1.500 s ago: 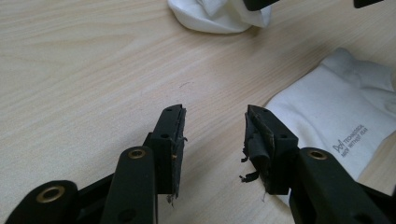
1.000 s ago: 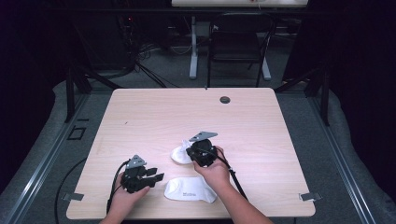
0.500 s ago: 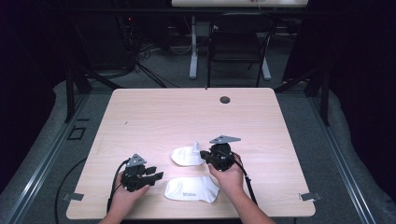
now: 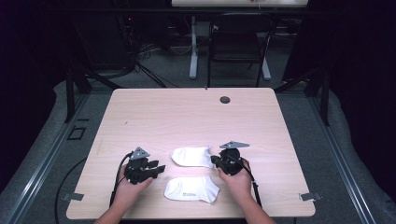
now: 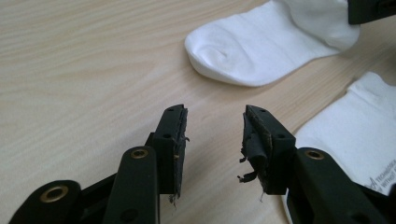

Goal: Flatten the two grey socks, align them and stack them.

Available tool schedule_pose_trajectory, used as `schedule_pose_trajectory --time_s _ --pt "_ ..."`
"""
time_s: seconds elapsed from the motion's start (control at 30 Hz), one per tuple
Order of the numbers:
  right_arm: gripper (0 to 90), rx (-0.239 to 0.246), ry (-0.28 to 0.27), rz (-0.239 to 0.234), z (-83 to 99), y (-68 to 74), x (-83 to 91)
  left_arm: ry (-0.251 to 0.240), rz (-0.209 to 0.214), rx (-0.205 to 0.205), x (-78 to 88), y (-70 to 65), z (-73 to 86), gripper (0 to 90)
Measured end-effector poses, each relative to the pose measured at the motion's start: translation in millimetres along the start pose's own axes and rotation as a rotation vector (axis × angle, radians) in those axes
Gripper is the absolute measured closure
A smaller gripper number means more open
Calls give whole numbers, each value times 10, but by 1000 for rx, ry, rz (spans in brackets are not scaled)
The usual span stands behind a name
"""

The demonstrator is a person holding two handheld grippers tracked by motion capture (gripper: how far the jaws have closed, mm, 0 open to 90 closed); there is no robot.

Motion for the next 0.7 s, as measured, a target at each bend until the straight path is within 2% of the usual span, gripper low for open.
schedule_pose_trajectory --time_s 0.27,0.6,0.7 --pt "866 -17 13 29 41 -106 27 -11 -5 11 -99 27 -116 622" --pt "803 -17 34 40 62 -152 42 -17 -2 -23 -219 -24 -315 659" --pt "797 -11 33 43 41 -157 64 -20 -4 -18 -266 -47 -378 649"
Point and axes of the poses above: each handheld gripper's, and its own axes: x roughly backward along the jaws, z roughly out of its underside, y roughly to its left, the point moved 4 cm from there along -x, roughly forward along the jaws, and after that the axes turned 14 degrees about -z, right-handed, at the moved point
